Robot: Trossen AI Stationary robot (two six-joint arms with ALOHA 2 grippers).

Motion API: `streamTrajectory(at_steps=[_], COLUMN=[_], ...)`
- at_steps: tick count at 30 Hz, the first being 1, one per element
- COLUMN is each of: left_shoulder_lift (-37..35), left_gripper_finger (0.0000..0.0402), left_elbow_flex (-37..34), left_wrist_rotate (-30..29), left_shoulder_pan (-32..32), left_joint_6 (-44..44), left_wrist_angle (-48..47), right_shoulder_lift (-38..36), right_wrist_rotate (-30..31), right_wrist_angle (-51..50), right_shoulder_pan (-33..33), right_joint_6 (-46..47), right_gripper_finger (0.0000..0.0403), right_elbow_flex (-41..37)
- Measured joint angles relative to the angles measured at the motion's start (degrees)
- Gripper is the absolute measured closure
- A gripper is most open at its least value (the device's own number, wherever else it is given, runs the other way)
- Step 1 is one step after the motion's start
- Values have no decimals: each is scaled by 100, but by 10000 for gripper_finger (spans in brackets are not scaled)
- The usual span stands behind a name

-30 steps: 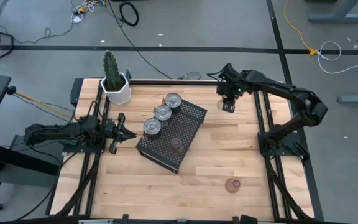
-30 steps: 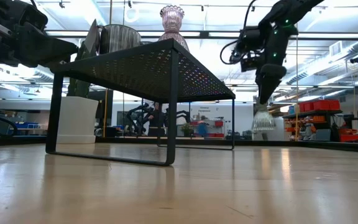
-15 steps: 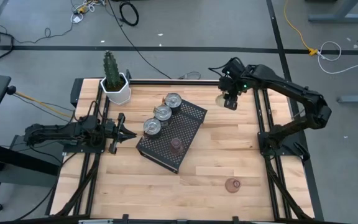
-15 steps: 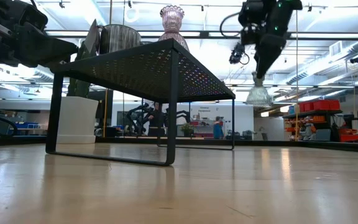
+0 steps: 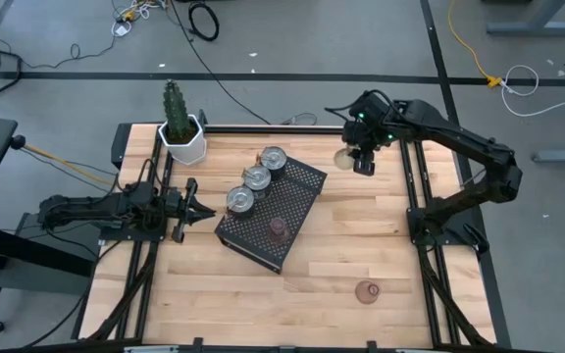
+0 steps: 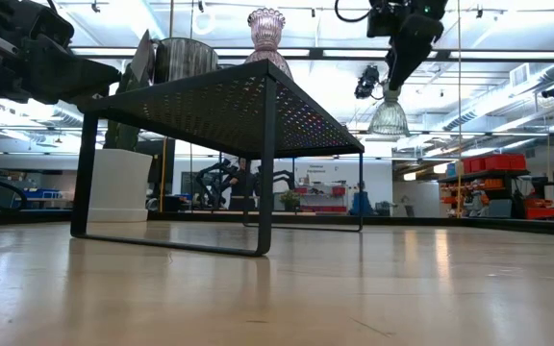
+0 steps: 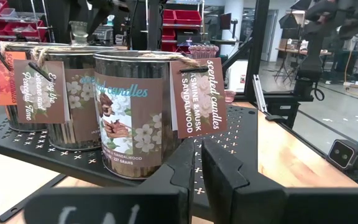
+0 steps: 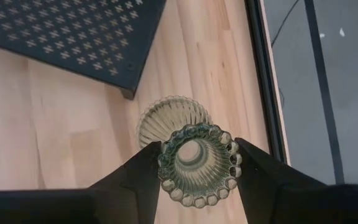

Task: Pick & Place candle stick holders
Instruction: Put the green candle holder on the shelf

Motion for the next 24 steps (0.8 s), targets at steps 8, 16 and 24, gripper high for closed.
streamTrajectory(at_steps=[8,16,24], left_shoulder_lift=[0,1,-1], left_gripper_finger=[367,367,367], left_elbow_flex=[-1,1,-1], left_wrist_rotate=[0,0,0], left_shoulder_pan=[1,0,-1], left_joint_6=[-1,0,-2], left_wrist_angle=[0,1,0], right_shoulder_lift=[2,4,70], right_wrist_rotate=[2,-248,-542], right_wrist_angle=[-42,-37,123], right_shoulder_pan=[218,394,648], right_joint_6=[-42,-17,78], right_gripper_finger=[234,234,234], right_elbow_flex=[71,71,73])
